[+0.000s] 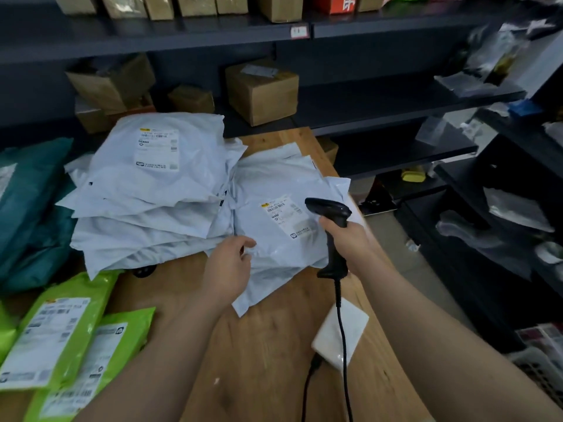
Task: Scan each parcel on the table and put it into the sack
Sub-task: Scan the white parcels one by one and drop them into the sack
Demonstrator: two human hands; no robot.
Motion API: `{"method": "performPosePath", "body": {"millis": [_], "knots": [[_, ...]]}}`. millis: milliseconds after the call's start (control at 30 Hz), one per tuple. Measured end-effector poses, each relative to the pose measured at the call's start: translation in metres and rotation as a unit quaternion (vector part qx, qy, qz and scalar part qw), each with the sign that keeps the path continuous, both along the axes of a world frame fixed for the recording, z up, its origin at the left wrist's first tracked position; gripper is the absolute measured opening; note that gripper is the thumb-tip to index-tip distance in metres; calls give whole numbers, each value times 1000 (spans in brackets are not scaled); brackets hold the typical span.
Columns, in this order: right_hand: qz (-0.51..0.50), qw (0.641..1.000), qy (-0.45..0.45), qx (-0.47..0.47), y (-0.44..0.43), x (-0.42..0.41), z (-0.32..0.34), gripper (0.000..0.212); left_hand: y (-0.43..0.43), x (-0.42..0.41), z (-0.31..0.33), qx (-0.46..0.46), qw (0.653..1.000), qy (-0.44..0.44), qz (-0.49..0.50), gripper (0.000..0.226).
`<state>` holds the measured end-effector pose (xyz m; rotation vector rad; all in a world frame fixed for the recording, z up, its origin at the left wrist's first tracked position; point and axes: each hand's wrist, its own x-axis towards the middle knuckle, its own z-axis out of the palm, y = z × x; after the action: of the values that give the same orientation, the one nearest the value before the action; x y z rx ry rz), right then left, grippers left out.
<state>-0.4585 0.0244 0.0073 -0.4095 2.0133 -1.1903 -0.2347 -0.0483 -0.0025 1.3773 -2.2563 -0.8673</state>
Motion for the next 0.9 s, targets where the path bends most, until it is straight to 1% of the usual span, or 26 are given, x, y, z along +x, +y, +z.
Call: {"method": "performPosePath", "body": {"millis": [100,200,267,333,400,433,467,500,567,633,667,700,733,833,900], "knots": [[35,999,1,-5,20,1,13,30,20,14,11,-7,1000,-6,-19,20],[78,997,5,19,42,1,20,28,44,34,12,2,996,-58,-69,19],[88,995,5,40,51,3,21,29,56,47,10,28,992,-91,-86,20],[105,993,-8,59,56,8,20,29,61,55,5,74,983,-131,-100,20],[120,990,-32,66,58,13,16,28,60,57,-1,105,976,-160,-104,15],[122,990,-43,63,58,16,13,28,57,55,-4,103,977,-164,-88,9],[122,990,-47,59,58,18,10,29,53,52,-7,97,982,-153,-60,3],[121,990,-47,56,58,19,6,29,48,46,-8,106,985,-135,-21,19],[114,991,-50,42,56,22,1,28,40,31,-7,182,981,-47,53,49],[109,992,-66,24,56,25,-3,25,36,16,-6,255,960,49,109,70],[109,991,-73,19,57,25,-4,24,34,10,-8,268,952,72,129,75],[107,991,-79,15,57,26,-5,23,33,5,-9,274,948,78,139,74],[104,991,-84,7,59,26,-5,20,33,2,-9,279,946,86,138,68],[110,991,-76,-15,66,23,0,15,35,-3,-5,323,923,163,134,49],[129,990,-60,-21,74,20,7,17,38,-2,3,328,917,196,116,40]]}}
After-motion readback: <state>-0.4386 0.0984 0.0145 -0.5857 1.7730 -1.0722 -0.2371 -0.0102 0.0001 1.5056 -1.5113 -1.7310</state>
